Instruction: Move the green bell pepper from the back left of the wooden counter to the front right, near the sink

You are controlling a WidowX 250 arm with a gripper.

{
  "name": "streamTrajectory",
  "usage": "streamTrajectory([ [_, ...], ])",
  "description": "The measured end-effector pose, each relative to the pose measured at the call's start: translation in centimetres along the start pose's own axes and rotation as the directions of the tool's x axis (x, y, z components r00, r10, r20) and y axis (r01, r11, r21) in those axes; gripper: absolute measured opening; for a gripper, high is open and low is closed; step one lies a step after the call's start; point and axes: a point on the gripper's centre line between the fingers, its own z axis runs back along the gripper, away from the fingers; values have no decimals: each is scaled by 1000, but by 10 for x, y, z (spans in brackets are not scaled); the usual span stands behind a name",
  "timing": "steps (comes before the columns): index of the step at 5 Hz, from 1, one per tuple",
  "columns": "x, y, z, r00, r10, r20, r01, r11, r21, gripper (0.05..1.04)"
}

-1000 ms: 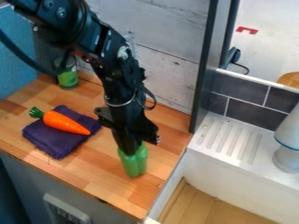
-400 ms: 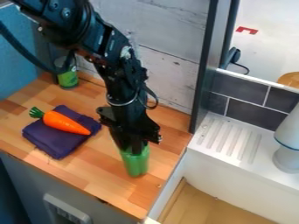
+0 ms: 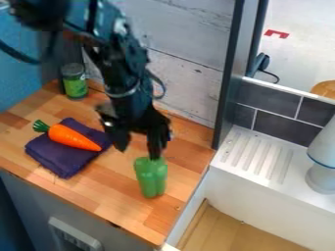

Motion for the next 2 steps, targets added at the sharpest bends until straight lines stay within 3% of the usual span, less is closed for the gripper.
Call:
streamTrajectory([
  [1,3,8,31,999,35,33,-34,999,-23,1010],
  [2,10,39,62,991,131,35,-133,989,59,1010],
])
